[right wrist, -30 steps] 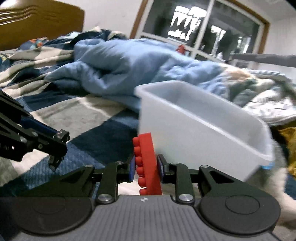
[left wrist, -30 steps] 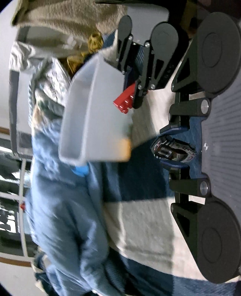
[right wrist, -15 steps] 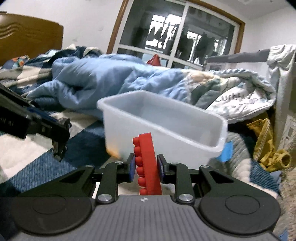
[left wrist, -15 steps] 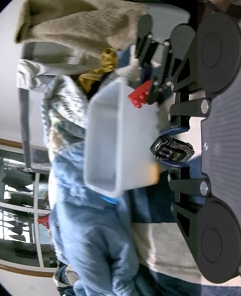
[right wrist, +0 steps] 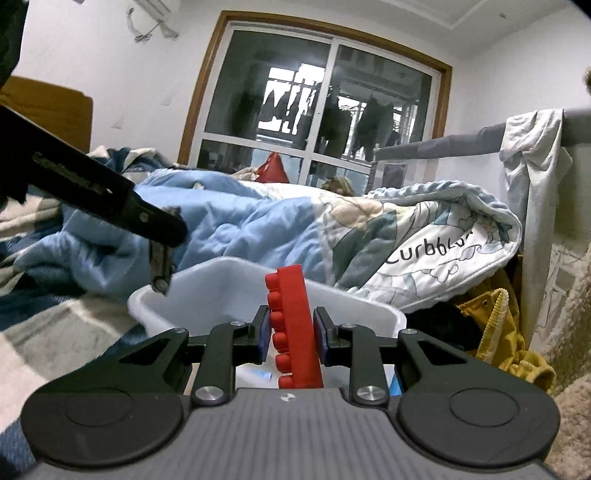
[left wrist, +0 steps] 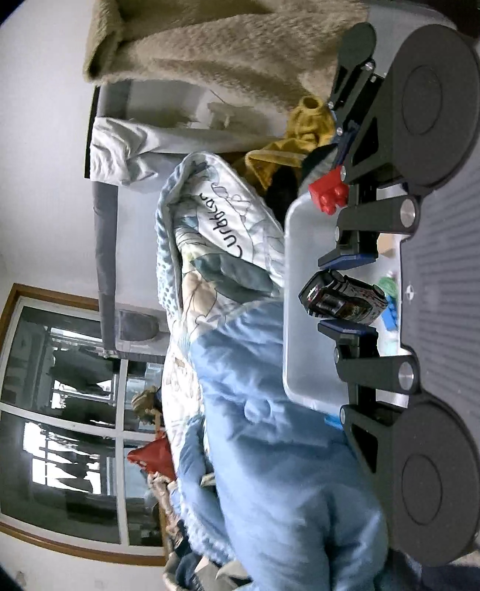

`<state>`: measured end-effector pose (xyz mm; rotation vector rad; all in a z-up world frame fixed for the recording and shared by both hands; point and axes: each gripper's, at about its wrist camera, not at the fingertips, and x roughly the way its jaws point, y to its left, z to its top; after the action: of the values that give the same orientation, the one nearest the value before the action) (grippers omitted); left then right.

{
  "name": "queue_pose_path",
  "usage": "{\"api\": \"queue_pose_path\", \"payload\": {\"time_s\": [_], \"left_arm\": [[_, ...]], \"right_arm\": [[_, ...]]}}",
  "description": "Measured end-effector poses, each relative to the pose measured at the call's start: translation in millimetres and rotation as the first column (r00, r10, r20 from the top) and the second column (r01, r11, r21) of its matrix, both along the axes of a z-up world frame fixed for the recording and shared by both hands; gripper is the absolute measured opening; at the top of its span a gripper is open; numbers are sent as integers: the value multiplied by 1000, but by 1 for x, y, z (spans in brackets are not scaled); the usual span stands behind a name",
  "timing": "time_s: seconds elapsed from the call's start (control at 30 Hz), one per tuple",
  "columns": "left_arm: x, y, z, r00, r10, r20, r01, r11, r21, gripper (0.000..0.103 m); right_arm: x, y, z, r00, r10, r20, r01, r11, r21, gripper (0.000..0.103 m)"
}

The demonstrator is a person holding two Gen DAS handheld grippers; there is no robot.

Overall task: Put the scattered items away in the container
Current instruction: 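Carry the car and red brick over the white bin and open both tools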

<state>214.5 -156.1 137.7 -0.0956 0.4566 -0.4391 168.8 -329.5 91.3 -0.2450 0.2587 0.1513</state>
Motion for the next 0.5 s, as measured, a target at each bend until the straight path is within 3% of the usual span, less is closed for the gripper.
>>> {"api": "queue_pose_path", "payload": {"time_s": [0.17,0.5], "left_arm": [[32,-7,-18,999,28,-44,-30,999,-44,33],[67,-18,-59,991,74,-112,-74,997,10,35]], "right_arm": [[28,-4,-4,1000,-20,-15,20,1000,6,28],[71,-13,-30,993,-39,-111,41,999,23,29]]}}
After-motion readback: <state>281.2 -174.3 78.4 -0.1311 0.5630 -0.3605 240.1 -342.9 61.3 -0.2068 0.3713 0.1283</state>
